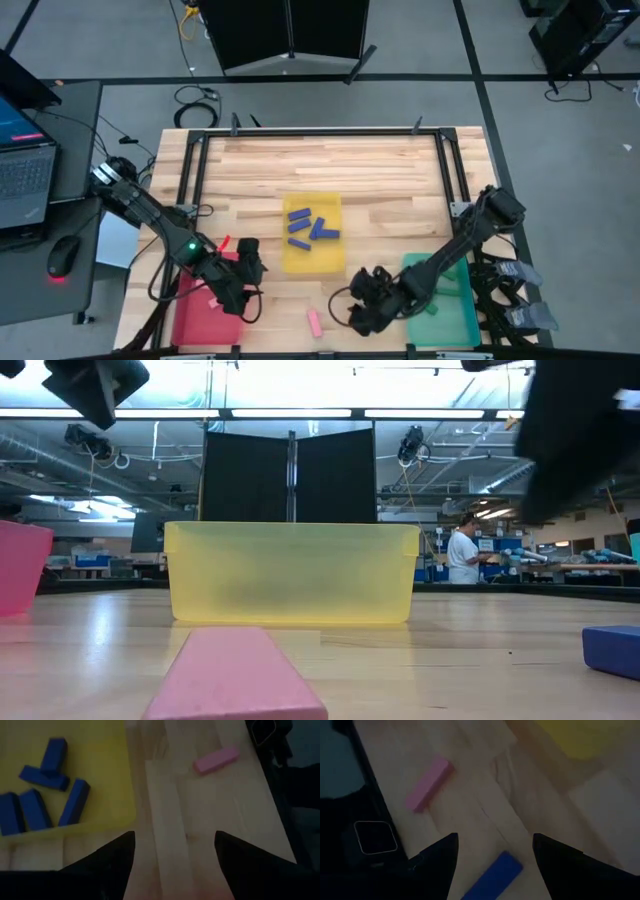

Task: Sort blocks
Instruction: Put the blue block into the yellow bin

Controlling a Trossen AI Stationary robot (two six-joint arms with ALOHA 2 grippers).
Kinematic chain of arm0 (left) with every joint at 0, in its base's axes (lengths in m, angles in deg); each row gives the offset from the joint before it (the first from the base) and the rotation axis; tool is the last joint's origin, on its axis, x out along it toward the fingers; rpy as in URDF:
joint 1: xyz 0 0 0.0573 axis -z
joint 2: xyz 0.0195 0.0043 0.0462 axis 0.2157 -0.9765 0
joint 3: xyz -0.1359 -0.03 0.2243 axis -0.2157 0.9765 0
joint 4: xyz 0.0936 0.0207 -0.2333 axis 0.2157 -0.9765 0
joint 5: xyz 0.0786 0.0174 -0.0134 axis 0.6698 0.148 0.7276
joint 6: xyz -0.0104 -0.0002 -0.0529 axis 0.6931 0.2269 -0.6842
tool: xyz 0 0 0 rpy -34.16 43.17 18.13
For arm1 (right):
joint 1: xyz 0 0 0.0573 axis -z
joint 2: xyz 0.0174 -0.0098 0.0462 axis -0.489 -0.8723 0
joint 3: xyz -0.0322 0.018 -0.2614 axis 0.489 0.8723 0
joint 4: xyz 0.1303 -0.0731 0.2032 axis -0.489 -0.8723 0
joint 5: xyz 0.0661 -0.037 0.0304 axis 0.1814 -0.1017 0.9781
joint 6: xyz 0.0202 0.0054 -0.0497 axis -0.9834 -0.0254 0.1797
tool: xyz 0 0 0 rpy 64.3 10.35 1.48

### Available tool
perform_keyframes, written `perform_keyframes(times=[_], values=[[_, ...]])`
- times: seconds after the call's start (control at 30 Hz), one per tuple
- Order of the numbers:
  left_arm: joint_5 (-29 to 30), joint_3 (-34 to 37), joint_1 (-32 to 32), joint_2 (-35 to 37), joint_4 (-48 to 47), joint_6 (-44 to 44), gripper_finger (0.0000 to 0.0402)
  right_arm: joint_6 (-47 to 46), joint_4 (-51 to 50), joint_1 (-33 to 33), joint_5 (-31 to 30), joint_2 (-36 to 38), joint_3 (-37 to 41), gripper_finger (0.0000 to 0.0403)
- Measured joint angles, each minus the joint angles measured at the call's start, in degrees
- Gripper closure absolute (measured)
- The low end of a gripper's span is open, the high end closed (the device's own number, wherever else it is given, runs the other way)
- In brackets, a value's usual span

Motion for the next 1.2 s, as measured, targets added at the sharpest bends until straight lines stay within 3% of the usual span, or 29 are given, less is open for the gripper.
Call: perform_keyframes(times=[0.23, 0.5, 0.73, 0.87, 1.03, 1.2], values=[[0.47, -0.21, 0.02, 0.0, 2.64, 1.19, 0.0122, -8.29, -1.22, -1.77, -4.86, -2.11, -1.88, 0.0134], [0.46, -0.18, 0.23, 0.04, 2.64, 1.06, 0.0122, -9.23, -3.85, -2.04, -6.8, -7.27, -9.52, 0.0134], [0.38, -0.18, 0.24, 0.04, 2.53, 1.09, 0.0122, -16.77, -24.1, -3.67, -5.29, -14.47, -24.03, 0.0134], [0.42, -0.16, 0.24, 0.04, 2.58, 1.75, 0.0122, -21.1, -34.56, -4.02, -1.48, -19.61, -32.09, 0.0134], [0.45, -0.16, 0.24, 0.04, 2.57, 2.73, 0.0122, -23.8, -41.91, -4.02, 2.64, -25.07, -37.63, 0.0134], [0.47, -0.16, 0.24, 0.04, 2.7, 3.98, 0.0122, -25.9, -42.0, -4.06, 2.86, -26.84, -39.09, 0.0134]])
